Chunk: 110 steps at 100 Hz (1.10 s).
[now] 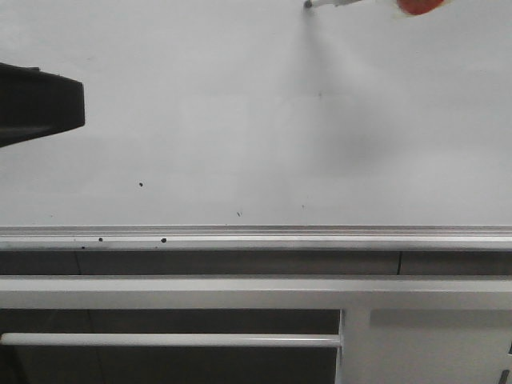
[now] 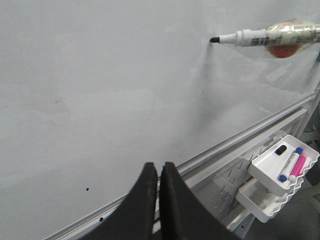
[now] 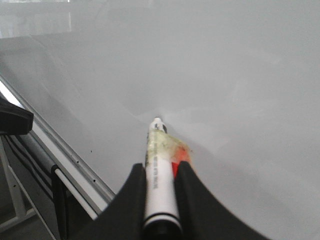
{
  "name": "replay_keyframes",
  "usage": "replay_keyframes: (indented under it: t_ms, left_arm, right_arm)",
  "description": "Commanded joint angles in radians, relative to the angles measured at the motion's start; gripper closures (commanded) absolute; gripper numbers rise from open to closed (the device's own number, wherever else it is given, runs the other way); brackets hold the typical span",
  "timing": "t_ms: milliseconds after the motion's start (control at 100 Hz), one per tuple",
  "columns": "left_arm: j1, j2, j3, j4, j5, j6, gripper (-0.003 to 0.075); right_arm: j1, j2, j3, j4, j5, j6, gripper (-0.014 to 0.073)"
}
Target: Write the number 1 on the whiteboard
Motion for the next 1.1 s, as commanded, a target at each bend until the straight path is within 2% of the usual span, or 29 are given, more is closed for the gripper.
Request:
replay_keyframes:
  t_ms: [0,240,640,810,970,1090]
  left_arm:
    - [-0.007,-0.008,-0.025,0.005,-0.084,-0.003,0.0741]
    - [-0.007,-0.008,-0.025,0.005,-0.084,-0.003,0.0741]
    - [-0.007,-0.008,-0.025,0.005,-0.084,-0.003,0.0741]
    - [-0.007,-0.008,-0.025,0.005,-0.080,-0.003,0.0741]
    - [-0.007,-0.008,-0.025,0.048,-0.066,-0.003,0.0740]
    - [-0.007,-0.008,-0.025,0.226,-0.058,-0.003,0.0738]
  right_arm:
    - [-0.018,0.008,-0.031,-0.014,-0.088,-0.002,0.0654]
    - [-0.029,0.051,-0.031,-0.007,-0.019,-0.002,0.0654]
    - [-0.027,0.223,-0.029,0.046,-0.025,-0.002,0.0658]
    - [-0.014,0.232,-0.033,0.060,-0.057,-0.002,0.0658]
    - [0.127,0.179,-0.042,0.098,0.041,0.000,0.0658]
    - [0.258,0.155,-0.042,0.098,0.131,0.000,0.0658]
